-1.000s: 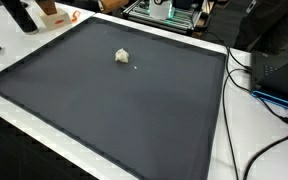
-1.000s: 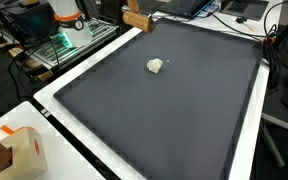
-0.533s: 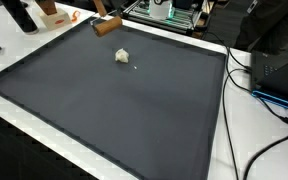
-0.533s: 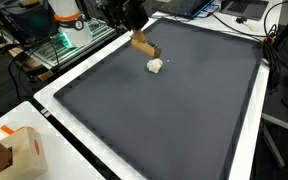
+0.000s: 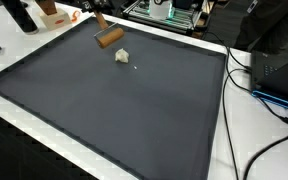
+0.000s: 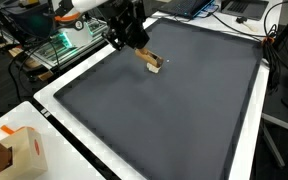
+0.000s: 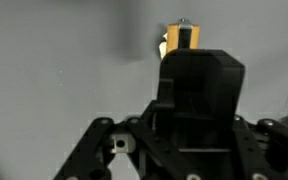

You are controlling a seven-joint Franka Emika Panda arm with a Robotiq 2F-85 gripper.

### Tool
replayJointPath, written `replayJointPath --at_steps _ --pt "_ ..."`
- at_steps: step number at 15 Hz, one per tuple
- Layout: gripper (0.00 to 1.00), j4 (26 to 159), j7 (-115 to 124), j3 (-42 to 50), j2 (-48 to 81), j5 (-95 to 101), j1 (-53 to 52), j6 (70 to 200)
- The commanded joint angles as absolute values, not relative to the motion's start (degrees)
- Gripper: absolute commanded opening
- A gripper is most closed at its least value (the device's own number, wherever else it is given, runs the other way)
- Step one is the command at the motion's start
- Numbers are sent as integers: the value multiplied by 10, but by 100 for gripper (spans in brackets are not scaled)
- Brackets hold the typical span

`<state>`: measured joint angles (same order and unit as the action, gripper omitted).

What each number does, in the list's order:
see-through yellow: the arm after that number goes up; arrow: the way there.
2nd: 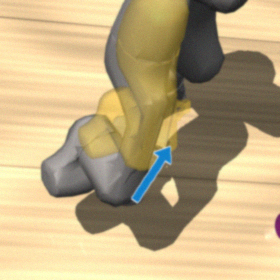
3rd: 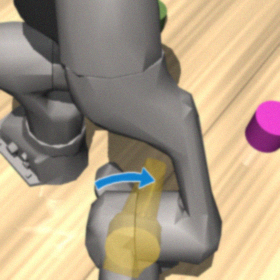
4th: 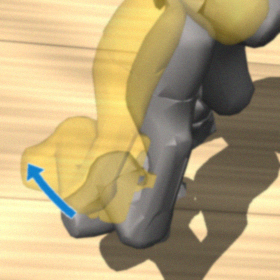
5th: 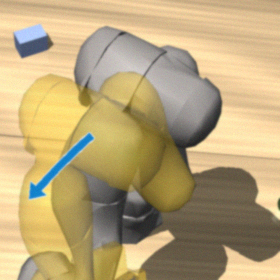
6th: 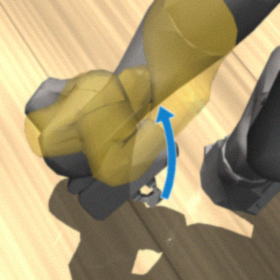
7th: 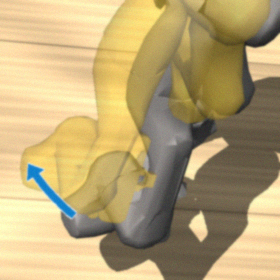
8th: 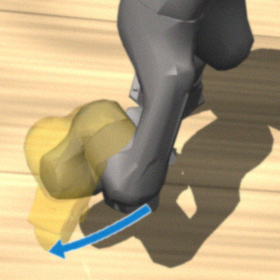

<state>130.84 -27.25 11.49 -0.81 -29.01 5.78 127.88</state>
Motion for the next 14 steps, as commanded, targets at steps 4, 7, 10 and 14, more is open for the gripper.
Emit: replayJointPath --at_steps 4,7,10,14 --pt "24 1304 -329 110 12 -343 84 1269" --pt "24 1303 -323 109 15 -341 89 1264" --pt "24 1302 -312 109 16 -336 92 1259" --pt "24 1301 -285 109 16 -330 96 1243"
